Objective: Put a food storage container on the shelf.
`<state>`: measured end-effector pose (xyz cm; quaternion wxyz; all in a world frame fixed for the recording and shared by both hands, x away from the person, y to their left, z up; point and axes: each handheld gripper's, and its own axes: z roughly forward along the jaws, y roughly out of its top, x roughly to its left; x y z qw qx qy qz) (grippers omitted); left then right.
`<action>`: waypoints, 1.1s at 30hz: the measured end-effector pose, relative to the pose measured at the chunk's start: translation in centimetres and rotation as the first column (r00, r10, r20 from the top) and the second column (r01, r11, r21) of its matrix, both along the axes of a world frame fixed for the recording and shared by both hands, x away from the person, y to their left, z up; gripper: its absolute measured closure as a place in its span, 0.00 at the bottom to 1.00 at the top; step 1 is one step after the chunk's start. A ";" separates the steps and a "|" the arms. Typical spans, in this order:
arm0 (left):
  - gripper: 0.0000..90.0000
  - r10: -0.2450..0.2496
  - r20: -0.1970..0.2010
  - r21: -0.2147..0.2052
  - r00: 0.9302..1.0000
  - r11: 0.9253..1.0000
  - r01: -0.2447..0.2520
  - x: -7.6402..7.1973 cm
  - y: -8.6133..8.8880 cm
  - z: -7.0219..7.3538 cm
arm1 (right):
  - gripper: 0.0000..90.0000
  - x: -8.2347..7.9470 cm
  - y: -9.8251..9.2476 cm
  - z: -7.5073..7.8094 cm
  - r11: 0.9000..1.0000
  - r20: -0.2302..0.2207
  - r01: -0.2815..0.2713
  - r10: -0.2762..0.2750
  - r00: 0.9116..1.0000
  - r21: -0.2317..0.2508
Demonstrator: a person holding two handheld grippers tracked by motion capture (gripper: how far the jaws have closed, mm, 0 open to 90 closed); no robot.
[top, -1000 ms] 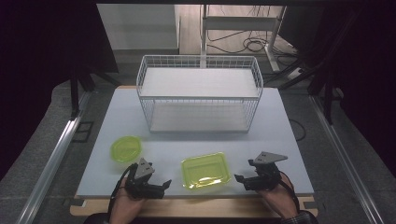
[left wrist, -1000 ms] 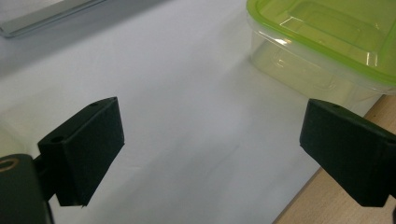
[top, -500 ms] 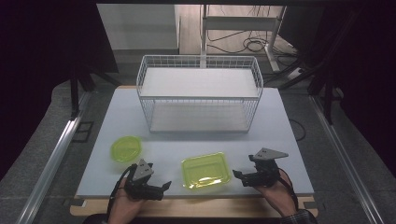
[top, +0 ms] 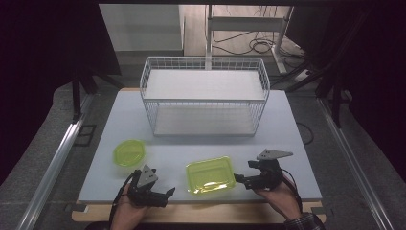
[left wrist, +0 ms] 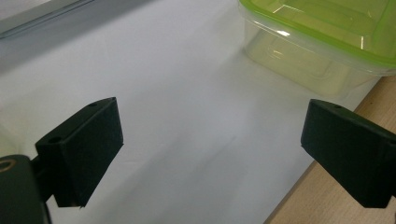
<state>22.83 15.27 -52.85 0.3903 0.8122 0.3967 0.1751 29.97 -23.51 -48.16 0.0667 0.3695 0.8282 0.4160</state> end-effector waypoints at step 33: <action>0.06 -0.029 0.011 0.044 1.000 0.999 0.029 -0.2 -0.7 0.0 | 0.63 4.0 1.9 -1.7 0.997 -0.278 -0.038 0.054 0.959 0.065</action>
